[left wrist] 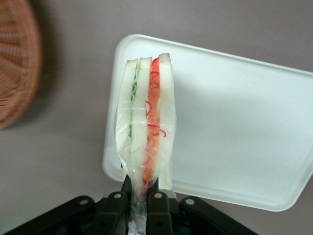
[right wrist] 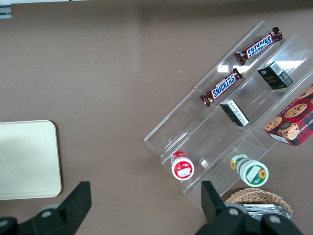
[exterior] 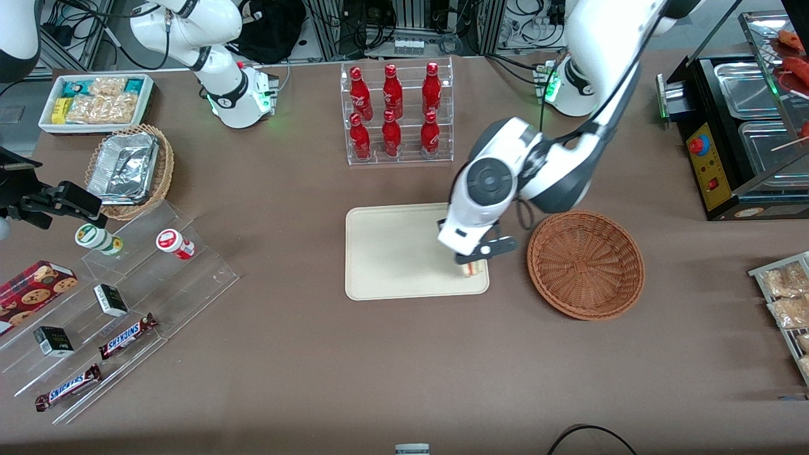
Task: Place sandwich from basket to tray
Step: 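Lower the sandwich onto the cream tray and open the left gripper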
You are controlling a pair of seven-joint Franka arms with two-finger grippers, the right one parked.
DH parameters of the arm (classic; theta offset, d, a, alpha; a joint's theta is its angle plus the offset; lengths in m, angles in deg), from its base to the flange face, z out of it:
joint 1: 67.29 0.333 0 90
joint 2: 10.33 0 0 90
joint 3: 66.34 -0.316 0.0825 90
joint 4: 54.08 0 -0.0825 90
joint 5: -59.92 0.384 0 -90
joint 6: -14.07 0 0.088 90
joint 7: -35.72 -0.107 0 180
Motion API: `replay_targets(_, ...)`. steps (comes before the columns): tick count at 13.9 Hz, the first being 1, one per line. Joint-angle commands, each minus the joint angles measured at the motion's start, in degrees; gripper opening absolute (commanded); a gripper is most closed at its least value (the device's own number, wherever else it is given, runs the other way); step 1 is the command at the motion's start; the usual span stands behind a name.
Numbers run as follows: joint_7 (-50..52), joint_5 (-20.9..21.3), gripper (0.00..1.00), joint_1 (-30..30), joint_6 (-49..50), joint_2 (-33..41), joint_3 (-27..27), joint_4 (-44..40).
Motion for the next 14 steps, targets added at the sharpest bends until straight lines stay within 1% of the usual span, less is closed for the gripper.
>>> replay_targets(1, -0.1, 1.1, 0.12, -3.3, -5.4, -3.8, -0.7, -3.0)
replay_targets(3, -0.9, 1.6, 0.13, -5.0, -8.0, -5.6, -0.7, -3.1)
replay_targets(5, -0.9, 5.5, 0.13, -5.9, -8.5, -7.2, -0.6, -3.0)
replay_targets(6, -0.9, 6.2, 0.13, -6.7, -8.5, -8.0, -0.6, -3.1)
replay_targets(8, -1.0, 6.4, 0.13, -7.6, -9.7, -9.5, -0.6, -3.1)
replay_targets(11, -1.0, 6.4, 0.13, -8.6, -10.3, -9.7, -0.6, -2.9)
replay_targets(13, -0.4, 6.3, 0.14, -8.7, -10.2, -9.9, -0.6, -2.6)
replay_targets(14, -0.3, 6.3, 0.16, -9.6, -10.3, -10.5, -0.6, -2.5)
